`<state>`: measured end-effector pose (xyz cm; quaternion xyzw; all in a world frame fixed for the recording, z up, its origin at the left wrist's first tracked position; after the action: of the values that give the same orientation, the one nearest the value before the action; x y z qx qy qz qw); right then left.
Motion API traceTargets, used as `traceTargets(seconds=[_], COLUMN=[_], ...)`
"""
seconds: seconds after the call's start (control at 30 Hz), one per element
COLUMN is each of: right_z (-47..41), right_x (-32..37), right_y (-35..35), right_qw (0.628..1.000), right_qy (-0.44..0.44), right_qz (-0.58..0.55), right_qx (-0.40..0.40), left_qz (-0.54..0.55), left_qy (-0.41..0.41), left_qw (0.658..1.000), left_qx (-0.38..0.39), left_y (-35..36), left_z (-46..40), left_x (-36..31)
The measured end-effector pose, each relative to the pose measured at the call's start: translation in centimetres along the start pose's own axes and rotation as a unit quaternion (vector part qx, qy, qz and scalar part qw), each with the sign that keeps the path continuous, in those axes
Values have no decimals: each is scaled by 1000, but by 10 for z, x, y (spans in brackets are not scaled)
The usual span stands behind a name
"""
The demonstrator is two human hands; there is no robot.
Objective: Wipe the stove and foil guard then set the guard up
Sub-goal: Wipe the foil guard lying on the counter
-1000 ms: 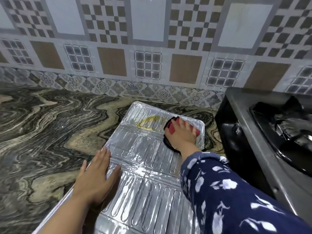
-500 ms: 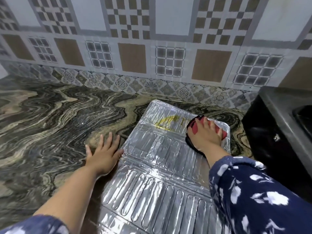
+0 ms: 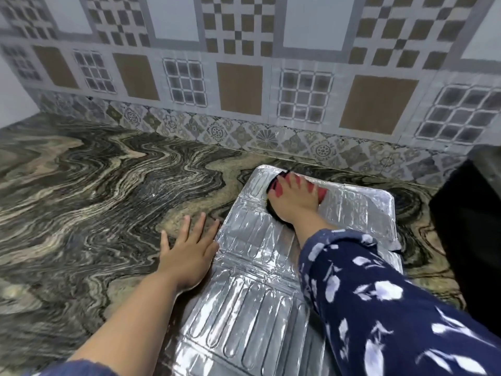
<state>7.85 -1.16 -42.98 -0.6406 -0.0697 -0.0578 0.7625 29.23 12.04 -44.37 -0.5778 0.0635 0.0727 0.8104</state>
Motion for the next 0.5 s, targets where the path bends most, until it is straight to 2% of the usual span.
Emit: traceTargets(seconds=[0.27,0.5], right_z=[-3,53], right_x=[48,24], right_y=[6,9], right_qw=[990,981], right_qy=[-142,-192], right_qz=[-14,-6], right_qx=[16,18], left_qz=[2,12], left_qy=[4,2], left_qw=[1000,1000], left_qx=[-4,5], left_y=[-1,-3], left_z=[0,2], left_x=[1,1])
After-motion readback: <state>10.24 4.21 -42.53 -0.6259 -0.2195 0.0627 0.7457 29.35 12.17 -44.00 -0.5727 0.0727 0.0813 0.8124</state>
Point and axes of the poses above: each hand's wrist, its own z-axis away from the middle knuckle, its own y-axis out of the palm, x = y × z, the point moved 5 cm from there along -z, towards the middle knuckle, and after that the axes turned 4 degrees about x, right-handed, at the moved point
